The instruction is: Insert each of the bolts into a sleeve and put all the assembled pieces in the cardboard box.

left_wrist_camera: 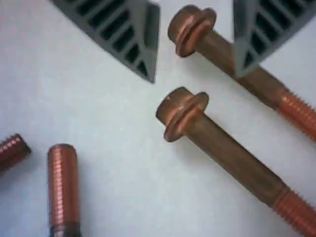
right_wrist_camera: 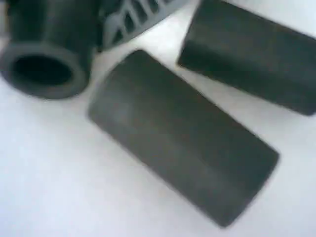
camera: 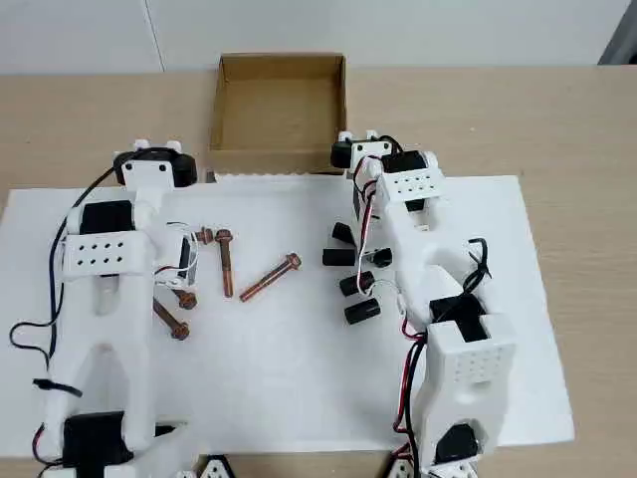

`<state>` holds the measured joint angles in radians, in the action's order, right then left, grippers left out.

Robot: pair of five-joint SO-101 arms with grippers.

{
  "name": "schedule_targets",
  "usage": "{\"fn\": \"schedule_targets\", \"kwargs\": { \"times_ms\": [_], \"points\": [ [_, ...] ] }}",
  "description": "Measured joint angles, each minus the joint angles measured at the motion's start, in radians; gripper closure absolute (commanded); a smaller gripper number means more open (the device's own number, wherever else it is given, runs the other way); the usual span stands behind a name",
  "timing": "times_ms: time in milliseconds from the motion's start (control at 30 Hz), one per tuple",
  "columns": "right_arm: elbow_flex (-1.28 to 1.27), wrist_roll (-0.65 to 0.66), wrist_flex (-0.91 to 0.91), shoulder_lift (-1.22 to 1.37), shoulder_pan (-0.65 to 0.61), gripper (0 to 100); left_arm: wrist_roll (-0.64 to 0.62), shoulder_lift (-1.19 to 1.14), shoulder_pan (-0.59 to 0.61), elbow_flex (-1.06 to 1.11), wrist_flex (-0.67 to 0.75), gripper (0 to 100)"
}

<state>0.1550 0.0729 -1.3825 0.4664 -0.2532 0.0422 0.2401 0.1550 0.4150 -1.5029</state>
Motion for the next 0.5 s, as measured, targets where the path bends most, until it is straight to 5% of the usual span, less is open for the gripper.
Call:
{"fn": "schedule_targets", "kwargs": {
  "times_ms": [267, 500],
  "points": [
    [-0.003, 0.002, -0.048, -0.103, -0.011, 99.6, 0.008, 0.0, -0.054, 0.0, 0.0, 90],
    [-0.003, 0.003, -0.143, -0.218, -0.009, 99.5, 0.063, -0.006, -0.224, 0.0, 0.0, 90]
  ]
}}
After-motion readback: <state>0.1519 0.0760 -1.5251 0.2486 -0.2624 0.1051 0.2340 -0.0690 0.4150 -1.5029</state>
